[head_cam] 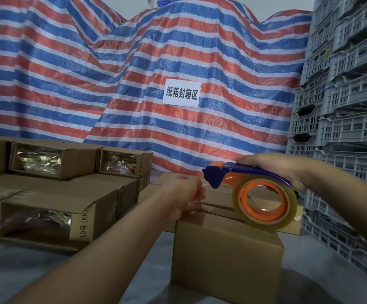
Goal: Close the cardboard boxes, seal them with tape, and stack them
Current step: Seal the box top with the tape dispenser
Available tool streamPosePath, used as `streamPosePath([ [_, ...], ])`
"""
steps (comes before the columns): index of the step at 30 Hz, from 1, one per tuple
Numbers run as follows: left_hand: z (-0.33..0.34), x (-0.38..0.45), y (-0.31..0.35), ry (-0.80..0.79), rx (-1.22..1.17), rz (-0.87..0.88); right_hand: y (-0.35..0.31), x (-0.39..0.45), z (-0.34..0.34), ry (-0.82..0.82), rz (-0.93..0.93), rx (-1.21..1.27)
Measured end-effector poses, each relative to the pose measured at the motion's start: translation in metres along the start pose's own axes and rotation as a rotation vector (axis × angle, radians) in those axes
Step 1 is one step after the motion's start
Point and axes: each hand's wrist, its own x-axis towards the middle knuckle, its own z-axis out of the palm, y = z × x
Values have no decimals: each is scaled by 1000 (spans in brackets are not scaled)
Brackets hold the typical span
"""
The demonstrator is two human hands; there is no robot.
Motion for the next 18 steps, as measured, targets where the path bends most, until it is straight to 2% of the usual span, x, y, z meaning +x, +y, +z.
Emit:
streamPosePath([
  [4,-4,-3,-8,7,-140,-53,-2,-5,-8,-23,47,-97],
  [8,-8,-4,-10,21,-235,-72,0,-10,-13,33,50,-152],
  [10,-11,-3,-9,77,-146,-49,0,-7,-12,40,48,-198],
  [13,-23,3,-16,198,148,61,-5,-4,-5,31,12,-329],
  [16,-32,0,-25,157,144,21,-14,-1,4,29,-58,-542],
  [18,-34,-3,-29,127,128,-8,-16,2,9,7,-74,-574],
])
